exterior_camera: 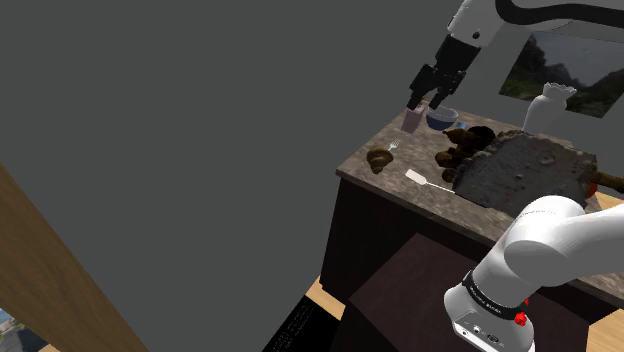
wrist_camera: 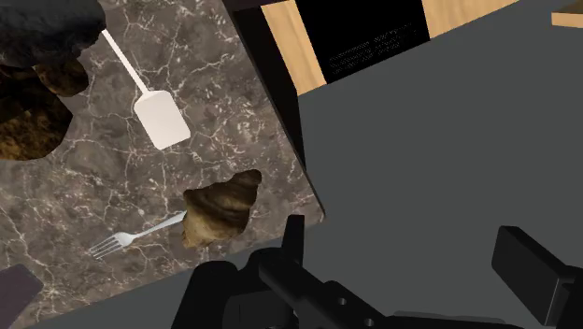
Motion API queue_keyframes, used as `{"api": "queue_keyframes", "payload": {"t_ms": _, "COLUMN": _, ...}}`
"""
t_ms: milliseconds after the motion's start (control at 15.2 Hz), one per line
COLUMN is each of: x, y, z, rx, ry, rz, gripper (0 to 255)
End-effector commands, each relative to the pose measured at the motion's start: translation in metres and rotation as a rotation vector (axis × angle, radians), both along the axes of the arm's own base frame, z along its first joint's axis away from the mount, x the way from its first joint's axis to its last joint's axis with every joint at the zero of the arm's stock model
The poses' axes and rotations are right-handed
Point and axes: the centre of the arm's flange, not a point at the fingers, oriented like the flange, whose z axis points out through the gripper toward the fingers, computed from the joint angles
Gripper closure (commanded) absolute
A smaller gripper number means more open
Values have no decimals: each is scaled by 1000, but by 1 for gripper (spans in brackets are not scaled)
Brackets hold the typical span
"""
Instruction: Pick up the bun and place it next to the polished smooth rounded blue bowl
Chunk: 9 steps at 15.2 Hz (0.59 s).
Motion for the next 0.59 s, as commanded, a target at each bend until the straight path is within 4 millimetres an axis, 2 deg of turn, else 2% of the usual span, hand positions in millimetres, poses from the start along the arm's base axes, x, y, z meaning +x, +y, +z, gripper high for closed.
{"api": "queue_keyframes", "payload": {"t_ms": 0, "x": 0, "y": 0, "z": 0, "rx": 0, "ry": 0, "rz": 0, "gripper": 0}}
{"api": "queue_keyframes", "payload": {"t_ms": 528, "x": 79, "y": -6, "z": -76, "rx": -67, "ry": 88, "rz": -234, "gripper": 0}}
